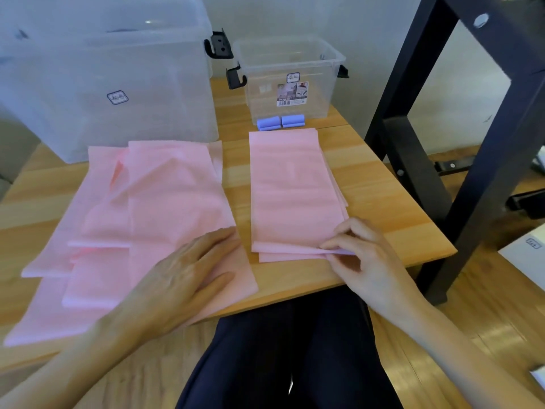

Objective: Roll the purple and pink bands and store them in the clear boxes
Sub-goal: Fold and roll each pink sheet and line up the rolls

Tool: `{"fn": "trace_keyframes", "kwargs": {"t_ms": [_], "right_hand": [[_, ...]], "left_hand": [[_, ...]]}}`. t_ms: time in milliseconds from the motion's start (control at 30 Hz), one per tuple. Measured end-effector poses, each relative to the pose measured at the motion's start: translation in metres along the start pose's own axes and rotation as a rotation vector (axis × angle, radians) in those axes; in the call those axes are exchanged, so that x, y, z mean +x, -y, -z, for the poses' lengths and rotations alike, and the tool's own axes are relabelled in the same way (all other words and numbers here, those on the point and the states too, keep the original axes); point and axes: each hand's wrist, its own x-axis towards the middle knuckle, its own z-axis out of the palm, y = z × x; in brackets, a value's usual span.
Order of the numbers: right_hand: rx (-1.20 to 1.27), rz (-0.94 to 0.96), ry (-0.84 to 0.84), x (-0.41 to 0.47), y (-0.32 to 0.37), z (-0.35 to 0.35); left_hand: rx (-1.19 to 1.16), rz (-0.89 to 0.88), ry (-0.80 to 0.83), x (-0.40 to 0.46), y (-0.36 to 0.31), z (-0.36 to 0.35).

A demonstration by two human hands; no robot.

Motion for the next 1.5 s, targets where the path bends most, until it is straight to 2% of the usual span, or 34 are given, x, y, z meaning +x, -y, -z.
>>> {"fn": "trace_keyframes", "kwargs": {"t_ms": [100, 333, 533, 867, 1067, 1233, 1500], "right_hand": [[0.072, -0.002, 0.036, -0.003, 0.003, 0.002], [0.183, -0.076, 0.034, -0.007, 0.006, 0.001], [0.191, -0.109, 0.035, -0.005, 0.004, -0.001], [0.331, -0.191, 0.095, -0.006, 0.007, 0.005], [0.296, -0.170, 0.074, -0.012, 0.004, 0.002], [0.271, -0.149, 0.060, -0.013, 0.002, -0.001], [0.146, -0.129, -0.017, -0.011, 0.004, -0.007]], "left_hand": [[-0.003, 0.000, -0.029, -0.002, -0.004, 0.007], [-0.197, 0.025, -0.097, 0.031, -0.039, 0.002], [-0.242, 0.044, -0.148, 0.047, -0.054, -0.009], [-0.536, 0.290, -0.120, 0.042, -0.058, -0.001], [-0.516, 0.250, -0.074, 0.038, -0.058, -0.002], [-0.545, 0.266, -0.116, 0.033, -0.057, -0.008], [-0.460, 0.305, -0.151, 0.034, -0.058, -0.012]]}}
